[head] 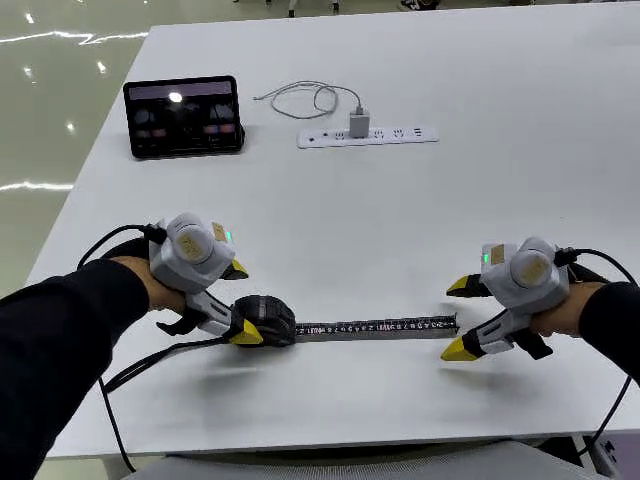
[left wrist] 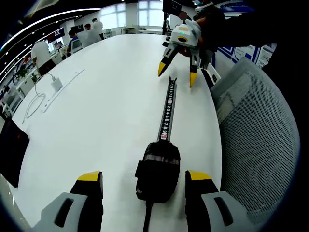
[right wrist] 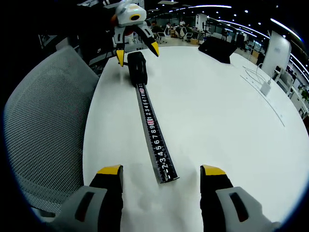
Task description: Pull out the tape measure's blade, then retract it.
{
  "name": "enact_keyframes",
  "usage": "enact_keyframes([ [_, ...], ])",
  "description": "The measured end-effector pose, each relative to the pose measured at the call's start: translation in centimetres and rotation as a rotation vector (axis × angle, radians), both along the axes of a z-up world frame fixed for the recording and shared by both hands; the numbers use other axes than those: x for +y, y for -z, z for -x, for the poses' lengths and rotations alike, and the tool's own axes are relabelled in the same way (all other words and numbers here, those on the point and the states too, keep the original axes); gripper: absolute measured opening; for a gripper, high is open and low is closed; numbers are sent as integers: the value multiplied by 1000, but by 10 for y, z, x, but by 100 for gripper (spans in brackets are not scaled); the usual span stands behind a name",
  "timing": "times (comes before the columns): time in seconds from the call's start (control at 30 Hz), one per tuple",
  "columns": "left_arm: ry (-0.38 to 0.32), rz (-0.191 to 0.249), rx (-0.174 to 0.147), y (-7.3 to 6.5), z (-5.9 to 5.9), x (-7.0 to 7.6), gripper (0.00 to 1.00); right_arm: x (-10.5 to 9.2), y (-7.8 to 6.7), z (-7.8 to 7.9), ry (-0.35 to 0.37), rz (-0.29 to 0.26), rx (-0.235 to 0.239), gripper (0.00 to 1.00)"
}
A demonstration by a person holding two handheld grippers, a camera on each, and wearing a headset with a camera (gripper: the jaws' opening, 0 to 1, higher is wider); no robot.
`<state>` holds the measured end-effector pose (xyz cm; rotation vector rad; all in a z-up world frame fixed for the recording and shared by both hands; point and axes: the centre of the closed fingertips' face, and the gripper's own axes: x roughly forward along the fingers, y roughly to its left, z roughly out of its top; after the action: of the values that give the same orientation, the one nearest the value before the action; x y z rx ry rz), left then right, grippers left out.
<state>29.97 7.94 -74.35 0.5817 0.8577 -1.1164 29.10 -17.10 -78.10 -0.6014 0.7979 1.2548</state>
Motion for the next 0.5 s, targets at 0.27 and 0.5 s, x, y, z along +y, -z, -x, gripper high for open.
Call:
enact_keyframes([
  [0.27, -89, 39, 29, 2, 1, 8, 87, -5, -1, 1, 62, -2, 17, 64],
  [0.5, -222, 106, 22, -1, 2, 20, 99, -8, -8, -7, 141, -47, -24, 75],
])
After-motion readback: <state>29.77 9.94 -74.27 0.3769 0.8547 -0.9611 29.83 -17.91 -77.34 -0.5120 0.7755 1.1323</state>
